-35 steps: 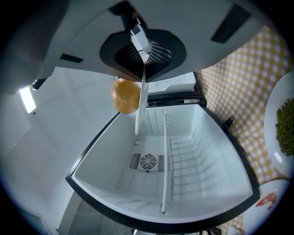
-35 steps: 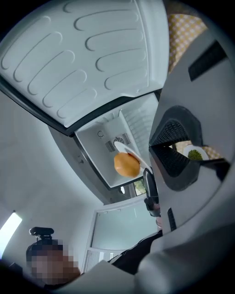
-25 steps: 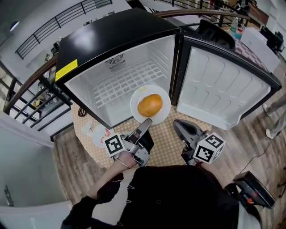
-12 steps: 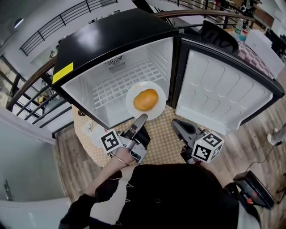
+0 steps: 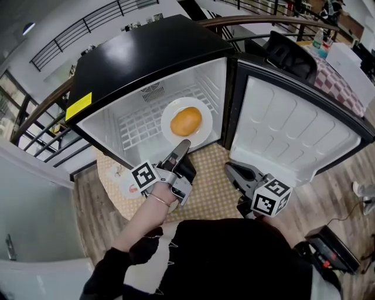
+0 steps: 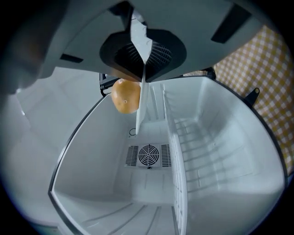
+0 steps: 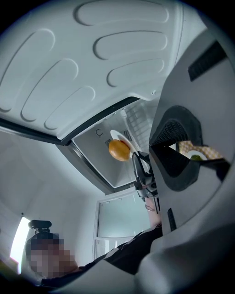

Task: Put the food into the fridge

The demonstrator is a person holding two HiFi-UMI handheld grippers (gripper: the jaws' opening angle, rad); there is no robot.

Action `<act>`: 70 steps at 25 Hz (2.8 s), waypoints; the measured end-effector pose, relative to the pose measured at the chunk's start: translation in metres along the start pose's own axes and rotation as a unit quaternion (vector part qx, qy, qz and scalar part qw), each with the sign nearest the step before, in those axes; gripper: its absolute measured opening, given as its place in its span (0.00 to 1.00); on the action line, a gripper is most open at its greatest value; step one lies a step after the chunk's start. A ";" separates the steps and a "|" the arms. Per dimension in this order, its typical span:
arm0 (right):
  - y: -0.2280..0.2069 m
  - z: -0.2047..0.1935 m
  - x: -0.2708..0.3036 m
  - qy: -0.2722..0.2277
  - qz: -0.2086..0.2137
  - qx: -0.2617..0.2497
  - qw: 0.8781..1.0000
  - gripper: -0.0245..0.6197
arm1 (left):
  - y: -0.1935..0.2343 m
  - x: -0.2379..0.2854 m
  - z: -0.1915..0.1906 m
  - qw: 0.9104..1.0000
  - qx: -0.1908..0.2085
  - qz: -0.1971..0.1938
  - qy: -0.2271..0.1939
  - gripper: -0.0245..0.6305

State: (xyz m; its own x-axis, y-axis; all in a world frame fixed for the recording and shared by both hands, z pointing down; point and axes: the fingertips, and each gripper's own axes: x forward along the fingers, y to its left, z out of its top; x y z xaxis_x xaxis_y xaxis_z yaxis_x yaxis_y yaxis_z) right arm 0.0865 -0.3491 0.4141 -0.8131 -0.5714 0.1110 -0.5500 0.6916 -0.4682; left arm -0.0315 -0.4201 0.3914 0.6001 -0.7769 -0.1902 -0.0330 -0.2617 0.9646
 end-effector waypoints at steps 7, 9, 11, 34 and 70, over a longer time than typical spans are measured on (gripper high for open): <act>-0.004 -0.005 0.007 0.012 0.020 0.010 1.000 0.06 | 0.007 0.029 0.017 0.999 0.005 0.023 -0.024 0.07; -0.005 -0.007 0.008 0.016 0.025 0.011 1.000 0.06 | 0.010 0.036 0.024 0.999 0.003 0.029 -0.036 0.07; -0.008 -0.008 0.008 0.017 0.025 0.015 0.999 0.06 | 0.012 0.041 0.030 0.998 0.007 0.034 -0.045 0.07; -0.030 -0.010 -0.005 0.015 0.013 0.029 0.999 0.06 | 0.049 0.063 0.044 0.991 -0.023 0.097 -0.089 0.07; -0.037 -0.016 -0.002 0.029 -0.005 0.050 0.998 0.06 | 0.037 0.080 0.047 0.984 -0.102 0.073 -0.127 0.10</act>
State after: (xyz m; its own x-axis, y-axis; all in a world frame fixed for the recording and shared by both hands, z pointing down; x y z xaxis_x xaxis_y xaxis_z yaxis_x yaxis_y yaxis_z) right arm 0.1055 -0.3659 0.4451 -0.8191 -0.5493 0.1652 -0.5384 0.6369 -0.5519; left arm -0.0222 -0.5184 0.4037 0.3811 -0.9226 -0.0608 0.0721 -0.0359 0.9967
